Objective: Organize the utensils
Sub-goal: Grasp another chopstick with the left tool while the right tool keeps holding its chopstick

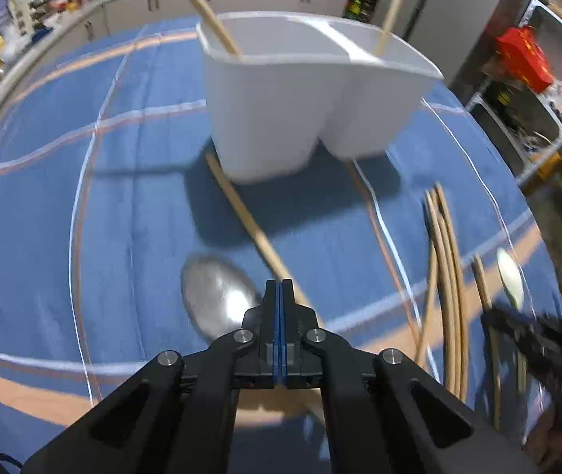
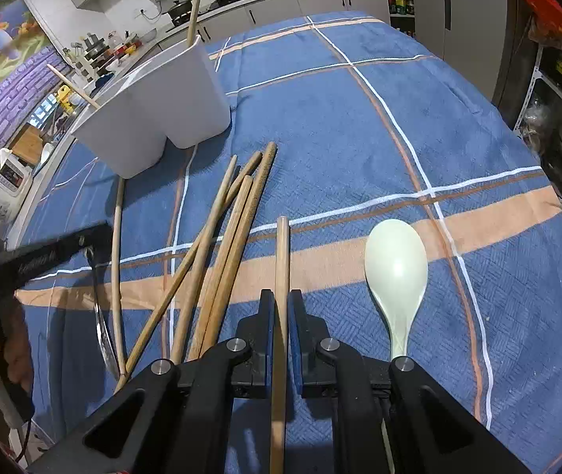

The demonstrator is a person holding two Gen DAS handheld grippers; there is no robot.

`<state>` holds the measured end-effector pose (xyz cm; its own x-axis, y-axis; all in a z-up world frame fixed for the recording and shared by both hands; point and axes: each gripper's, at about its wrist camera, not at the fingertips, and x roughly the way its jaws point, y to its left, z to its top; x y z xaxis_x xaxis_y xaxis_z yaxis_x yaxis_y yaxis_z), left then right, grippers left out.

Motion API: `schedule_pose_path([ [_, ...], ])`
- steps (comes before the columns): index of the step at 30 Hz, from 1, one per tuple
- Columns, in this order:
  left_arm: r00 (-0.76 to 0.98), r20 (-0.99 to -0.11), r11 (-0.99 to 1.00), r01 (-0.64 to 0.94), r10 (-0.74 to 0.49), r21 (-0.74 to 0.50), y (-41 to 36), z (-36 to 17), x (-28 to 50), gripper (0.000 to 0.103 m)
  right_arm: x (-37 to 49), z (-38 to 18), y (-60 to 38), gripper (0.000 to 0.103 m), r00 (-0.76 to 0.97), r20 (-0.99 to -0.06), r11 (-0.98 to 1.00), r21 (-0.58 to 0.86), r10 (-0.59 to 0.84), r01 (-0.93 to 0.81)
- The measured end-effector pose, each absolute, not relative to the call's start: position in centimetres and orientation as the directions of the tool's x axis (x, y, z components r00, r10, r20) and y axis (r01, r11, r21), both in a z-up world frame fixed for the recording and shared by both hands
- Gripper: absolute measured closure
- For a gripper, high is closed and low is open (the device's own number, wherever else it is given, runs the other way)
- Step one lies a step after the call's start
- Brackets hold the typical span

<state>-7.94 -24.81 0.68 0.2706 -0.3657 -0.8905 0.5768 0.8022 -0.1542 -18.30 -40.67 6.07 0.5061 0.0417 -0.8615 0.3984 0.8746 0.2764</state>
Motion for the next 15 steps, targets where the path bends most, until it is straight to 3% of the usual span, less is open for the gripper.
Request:
schedule_pose_path([
  [10, 0.244, -0.857, 0.813, 0.506, -0.454, -0.286, -22.2, 1.6, -8.0, 0.102, -18.8, 6.1, -40.4, 0.094, 0.497, -0.867, 0.886, 0.255, 0.033, 0.387],
  [14, 0.265, -0.885, 0.835, 0.508, -0.383, -0.21, -25.5, 0.8, -6.9, 0.075, -18.8, 6.1, -40.3, 0.094, 0.496, -0.868, 0.886, 0.254, 0.032, 0.387],
  [15, 0.265, -0.892, 0.841, 0.505, -0.366, -0.195, -26.2, 0.6, -6.5, 0.074, -18.7, 6.1, -40.3, 0.094, 0.494, -0.869, 0.888, 0.251, 0.031, 0.386],
])
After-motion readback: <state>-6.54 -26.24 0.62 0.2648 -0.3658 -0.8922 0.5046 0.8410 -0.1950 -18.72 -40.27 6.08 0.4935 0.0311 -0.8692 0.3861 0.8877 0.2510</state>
